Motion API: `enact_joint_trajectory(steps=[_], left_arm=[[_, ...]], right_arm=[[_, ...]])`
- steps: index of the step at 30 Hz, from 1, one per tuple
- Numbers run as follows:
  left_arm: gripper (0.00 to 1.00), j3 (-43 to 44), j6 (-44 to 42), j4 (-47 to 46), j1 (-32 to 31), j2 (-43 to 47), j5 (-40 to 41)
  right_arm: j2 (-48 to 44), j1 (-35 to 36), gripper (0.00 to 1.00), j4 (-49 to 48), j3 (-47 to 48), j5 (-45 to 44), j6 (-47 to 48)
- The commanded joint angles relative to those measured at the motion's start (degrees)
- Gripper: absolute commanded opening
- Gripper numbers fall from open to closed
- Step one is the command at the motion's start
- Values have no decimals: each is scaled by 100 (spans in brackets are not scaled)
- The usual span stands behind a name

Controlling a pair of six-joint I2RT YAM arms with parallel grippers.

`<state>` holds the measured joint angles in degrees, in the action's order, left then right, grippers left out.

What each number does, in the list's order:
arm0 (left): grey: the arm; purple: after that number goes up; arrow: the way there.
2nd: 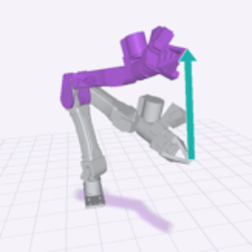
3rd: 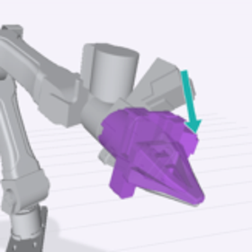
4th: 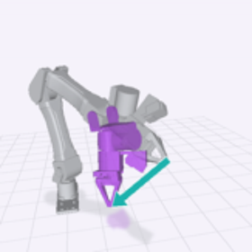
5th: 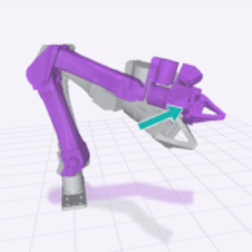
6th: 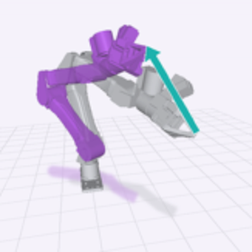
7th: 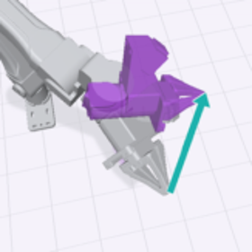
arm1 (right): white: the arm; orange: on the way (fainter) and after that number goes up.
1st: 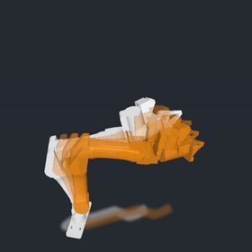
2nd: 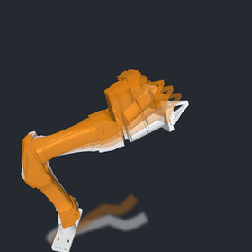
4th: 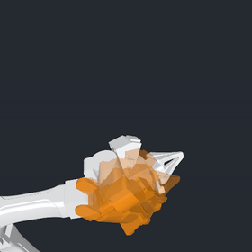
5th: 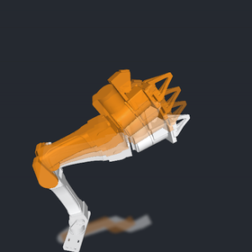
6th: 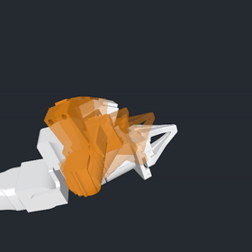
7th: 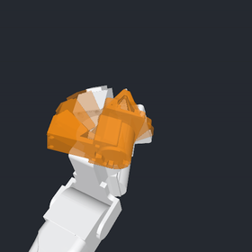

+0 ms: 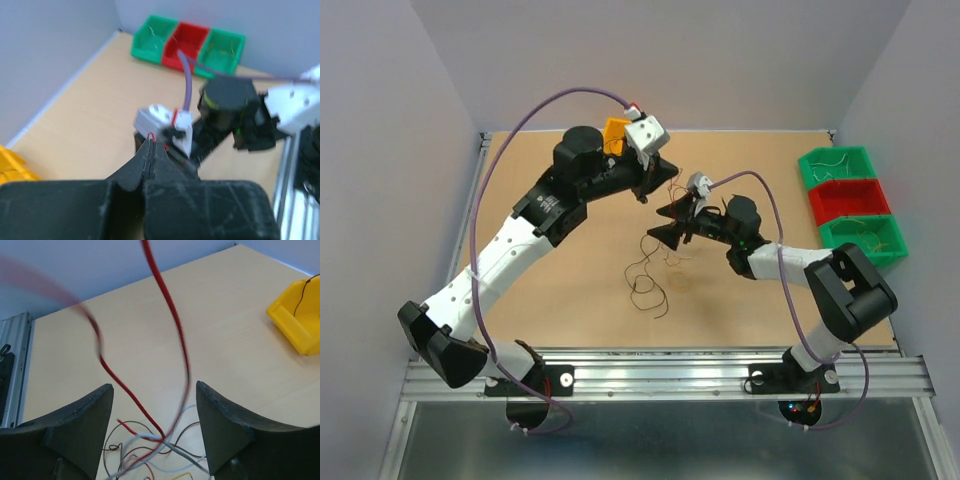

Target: Untangle the cables

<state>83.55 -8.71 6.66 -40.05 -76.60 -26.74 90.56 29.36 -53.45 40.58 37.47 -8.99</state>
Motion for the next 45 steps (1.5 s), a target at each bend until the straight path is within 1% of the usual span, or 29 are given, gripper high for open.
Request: enact_joint_trajectory(steps=[1,2,4,5,7,8,9,10,11,13,14,15,16,17,18,20,21,23,25,26,27,29,31,32,35,36,39,41,45], left_arm=[[0,1521,-209,-235,59,155,1098],[0,2072,-375,-252,68,102,1762],[0,2629,-578,-418,76,-109,2390],[0,3127,-814,-498,85,-197,2932],[0,3526,-1061,-795,94,-425,3314],[0,3746,-1263,-937,103,-478,3646],[0,3800,-1395,-1095,103,-514,3798],[0,3809,-1501,-1453,103,-549,3938],[0,3783,-1693,-1639,103,-567,4201],[0,3748,-1835,-2210,103,-602,4649],[0,3765,-1906,-2378,120,-628,5122],[0,3765,-1941,-2501,121,-654,5248],[0,3757,-1907,-2485,164,-672,5258],[0,3730,-1819,-2354,173,-672,5049],[0,3652,-1749,-2196,182,-594,4838],[0,3275,-1591,-2089,173,-453,4539],[0,2908,-1520,-2142,173,-400,4494],[0,2607,-1354,-2090,173,-268,4406],[0,2097,-1195,-1888,165,-49,3898],[0,1852,-1099,-1887,173,56,3696],[0,1310,-915,-1922,173,275,3381],[0,797,-721,-1992,173,478,3159],[0,68,-484,-2106,173,750,2947],[0,-431,-413,-2168,173,847,2816],[0,-1163,-132,-2493,165,1208,2527],[0,-1574,-61,-2572,164,1287,2403],[0,-2173,167,-2783,164,1507,2174],[0,-2447,220,-2863,164,1595,1955],[0,-2624,317,-2740,156,1613,1744]], right_arm=[[531,87,71,-500,582,-56,161],[637,104,67,-500,687,-21,152],[804,140,61,-500,767,-30,144],[831,148,52,-500,794,-30,144],[866,149,45,-491,785,-3,143],[858,148,38,-491,759,5,152],[849,148,30,-491,741,14,161],[831,148,24,-491,715,14,170],[796,148,15,-482,671,32,170],[779,157,12,-473,627,84,179],[752,149,13,-421,627,163,179],[752,148,18,-377,618,207,205],[726,157,28,-342,601,208,222],[708,149,54,-324,592,190,240],[647,148,61,-324,557,155,240],[594,149,64,-315,513,137,258],[559,148,72,-306,495,146,258],[436,148,80,-315,408,111,275],[331,148,89,-315,355,102,240],[208,148,89,-315,320,24,249],[146,148,92,-324,224,-38,258],[15,149,92,-324,144,-196,275],[-188,148,93,-315,-6,-293,293],[-319,157,93,-324,-58,-380,302],[-487,148,94,-324,-243,-486,363],[-531,148,95,-315,-269,-574,363],[-628,148,100,-324,-340,-671,372],[-619,157,100,-315,-331,-680,346],[-514,148,100,-324,-235,-566,293]])
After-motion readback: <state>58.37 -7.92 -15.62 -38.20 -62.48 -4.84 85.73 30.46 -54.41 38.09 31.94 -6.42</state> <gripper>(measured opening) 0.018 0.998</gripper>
